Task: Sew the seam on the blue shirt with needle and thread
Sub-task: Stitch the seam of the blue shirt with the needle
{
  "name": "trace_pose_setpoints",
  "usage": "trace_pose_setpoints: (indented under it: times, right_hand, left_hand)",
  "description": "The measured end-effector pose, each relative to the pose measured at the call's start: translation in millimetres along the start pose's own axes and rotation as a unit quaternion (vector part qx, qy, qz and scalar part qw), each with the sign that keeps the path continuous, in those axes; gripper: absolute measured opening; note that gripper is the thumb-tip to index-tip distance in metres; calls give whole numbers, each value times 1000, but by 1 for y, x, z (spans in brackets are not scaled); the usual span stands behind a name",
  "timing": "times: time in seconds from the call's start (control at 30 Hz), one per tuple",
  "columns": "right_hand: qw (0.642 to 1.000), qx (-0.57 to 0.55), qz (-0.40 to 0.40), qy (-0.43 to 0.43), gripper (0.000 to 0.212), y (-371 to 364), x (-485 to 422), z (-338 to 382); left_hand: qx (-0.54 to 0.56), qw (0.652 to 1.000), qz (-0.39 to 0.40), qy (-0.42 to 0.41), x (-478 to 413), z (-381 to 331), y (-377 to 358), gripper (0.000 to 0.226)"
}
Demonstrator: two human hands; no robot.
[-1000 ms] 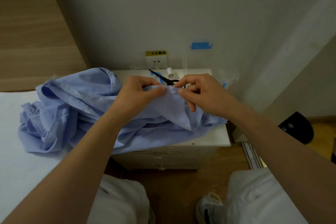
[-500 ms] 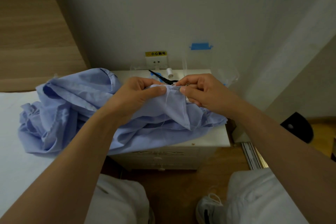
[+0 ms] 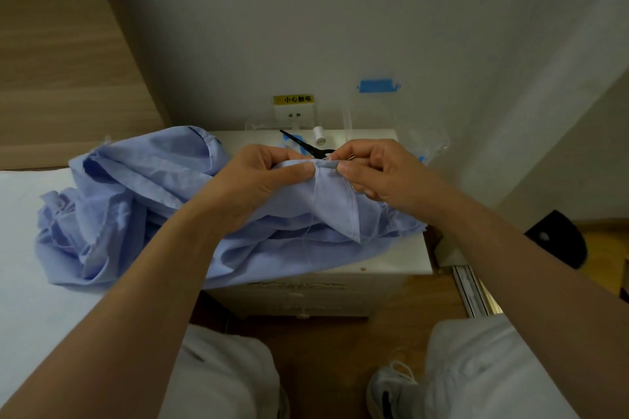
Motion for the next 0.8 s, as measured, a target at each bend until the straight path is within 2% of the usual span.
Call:
trace_pose_setpoints:
  times: [0.17,0.3,0.5,0.6,0.7,0.8]
  right_hand:
    - [1000,17,3,18,25,2,-2,2]
    - [1000,10,9,14,25,1,-2,0]
    - [1000,-23,-13,6,8,-2,-1,0]
    - [999,-31,-41,18,6,0,-2,0]
    - [999,-16,-29,26,7,-5,-3,0]
    - [999,-20,-33,24,9,-1,-6,-1]
  left_hand:
    - [-6,1000,18,-14,0,1,0,35]
    - [-10,1000,21,-18,0,0,-1,31]
    - [17,999,32,-3,-2,3,-4,27]
    - [47,998,36,0,-2,2,-3,29]
    - [45,997,58,1,-1,3,-8,30]
    - [59,997,57,-13,0,-2,-5,21]
Point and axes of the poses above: each hand's wrist, its own x-axis away from the middle knuckle, its own y-axis out of the back of the hand, z = x × y, the point moved 8 cm from there along -x, towards the middle knuckle, and after that the axes turned 15 degrees about y, right-handed, at the moved point
